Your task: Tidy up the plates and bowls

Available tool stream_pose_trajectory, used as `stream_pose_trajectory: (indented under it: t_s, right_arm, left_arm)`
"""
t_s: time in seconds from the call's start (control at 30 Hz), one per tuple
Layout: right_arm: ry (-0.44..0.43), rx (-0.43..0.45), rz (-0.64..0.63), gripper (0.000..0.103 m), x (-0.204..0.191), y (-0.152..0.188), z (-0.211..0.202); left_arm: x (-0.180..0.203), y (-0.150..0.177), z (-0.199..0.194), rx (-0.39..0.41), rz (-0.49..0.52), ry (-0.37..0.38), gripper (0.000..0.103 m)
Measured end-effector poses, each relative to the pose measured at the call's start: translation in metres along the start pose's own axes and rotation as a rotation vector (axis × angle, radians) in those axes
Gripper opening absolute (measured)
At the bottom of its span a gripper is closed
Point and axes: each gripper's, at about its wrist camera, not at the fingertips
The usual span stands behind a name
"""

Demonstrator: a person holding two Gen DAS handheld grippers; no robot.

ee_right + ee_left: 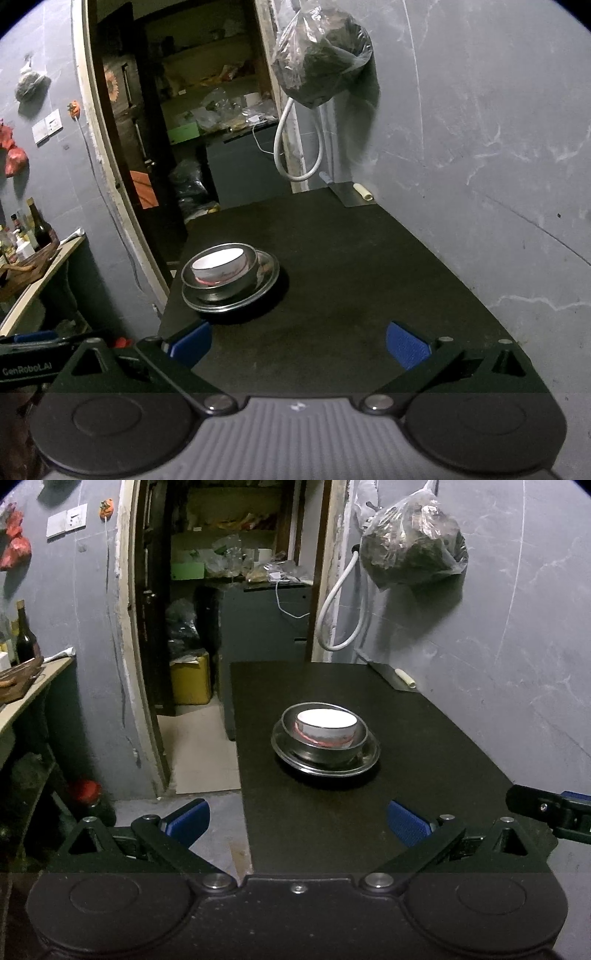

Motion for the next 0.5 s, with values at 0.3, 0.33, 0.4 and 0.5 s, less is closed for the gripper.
stream_pose_trajectory:
  t_s: [0.3, 0.33, 0.4, 0.5]
  right_arm:
    - [-0.027, 0.005, -0.016, 0.103, -0.003, 0.001, -0.008]
    - [-0.023, 0.013, -0.023, 0.103, -0.003, 0.0, -0.01]
    - [-0.016, 0.026, -0.027, 0.103, -0.005, -0.001, -0.013]
    - [-0.01, 0.027, -0.039, 0.103, -0.007, -0.001, -0.014]
  left_arm:
    - [-0.002, 0.005, -0.015, 0.01, -0.016, -0.045, 0.102]
    - [-0.003, 0.006, -0.016, 0.013, -0.027, -0.041, 0.102]
    - [-0.005, 0.007, -0.017, 0.011, -0.036, -0.031, 0.102]
    - [-0.009, 0.007, -0.017, 0.017, -0.039, -0.037, 0.102]
Point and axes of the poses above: each gripper's, at about its wrist camera, not at the fingertips, and z roughly the way its jaws point, x to its right, y to its underside, and after that the axes turned 1 degree about x, right-handed
